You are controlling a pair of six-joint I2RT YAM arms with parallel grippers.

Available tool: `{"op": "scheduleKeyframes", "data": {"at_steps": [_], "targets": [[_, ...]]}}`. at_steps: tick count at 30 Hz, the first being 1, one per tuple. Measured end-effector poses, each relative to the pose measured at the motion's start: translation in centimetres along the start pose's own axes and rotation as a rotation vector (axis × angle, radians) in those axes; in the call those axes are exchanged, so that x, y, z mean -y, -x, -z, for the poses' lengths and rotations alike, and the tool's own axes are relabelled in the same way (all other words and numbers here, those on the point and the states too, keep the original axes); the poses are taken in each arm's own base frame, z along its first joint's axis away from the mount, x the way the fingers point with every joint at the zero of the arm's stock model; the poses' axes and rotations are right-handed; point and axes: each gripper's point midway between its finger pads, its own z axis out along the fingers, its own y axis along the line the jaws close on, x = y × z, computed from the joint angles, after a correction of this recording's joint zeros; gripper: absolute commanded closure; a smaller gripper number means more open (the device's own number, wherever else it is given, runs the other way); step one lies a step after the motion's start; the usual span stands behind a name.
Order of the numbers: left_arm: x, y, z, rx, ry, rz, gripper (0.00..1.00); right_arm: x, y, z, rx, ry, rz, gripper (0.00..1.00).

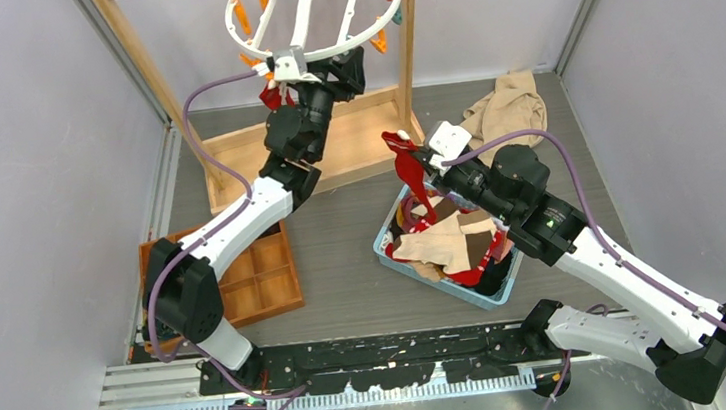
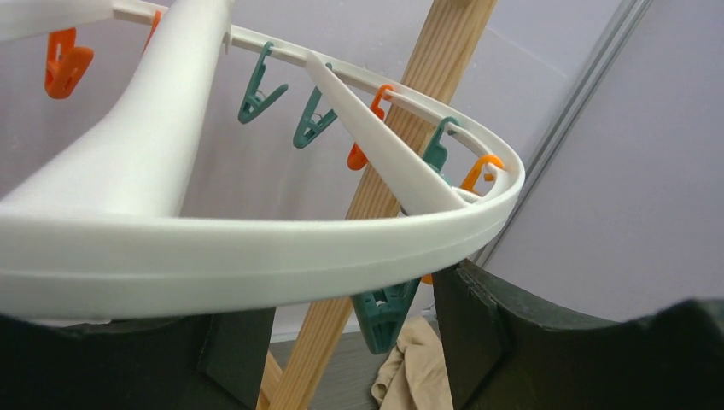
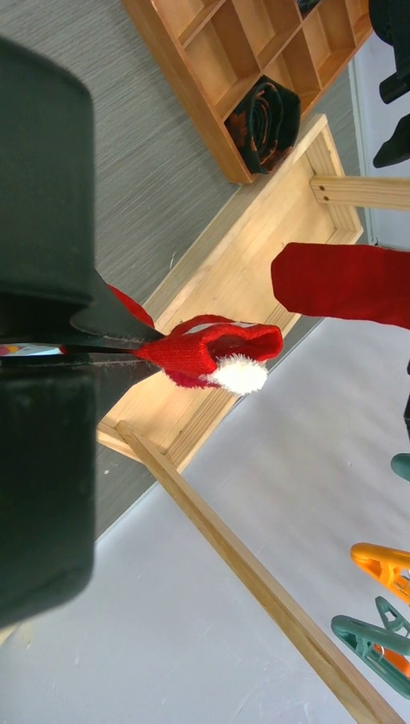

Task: Clip the socks to the hanger
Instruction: Open the clamp at the hanger.

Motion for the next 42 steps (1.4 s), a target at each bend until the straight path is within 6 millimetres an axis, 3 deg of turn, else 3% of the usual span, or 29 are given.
{"op": "scheduleKeyframes", "data": {"at_steps": [8, 24, 33, 42], "targets": [[0.3, 1.5, -0.7, 0.036, -0.002, -0.027, 0.39, 0.0, 0.0, 0.0, 0.000, 0.001, -0.001, 0.99], [0.5, 2.4, -1.7, 0.063, -0.007, -0.136, 0.41, 0.2, -0.1, 0.0, -0.001, -0.002, -0.007, 0.99], [0.6, 1.7, -1.9, 0.051, -0.023, -0.152, 0.56, 0.2, -0.1, 0.0, -0.002, -0.005, -0.015, 0.99], [1.3, 1.6, -1.9, 0.045, -0.044, -0.119, 0.79, 0.3, -0.2, 0.0, -0.004, -0.006, -0.019, 0.99]]}}
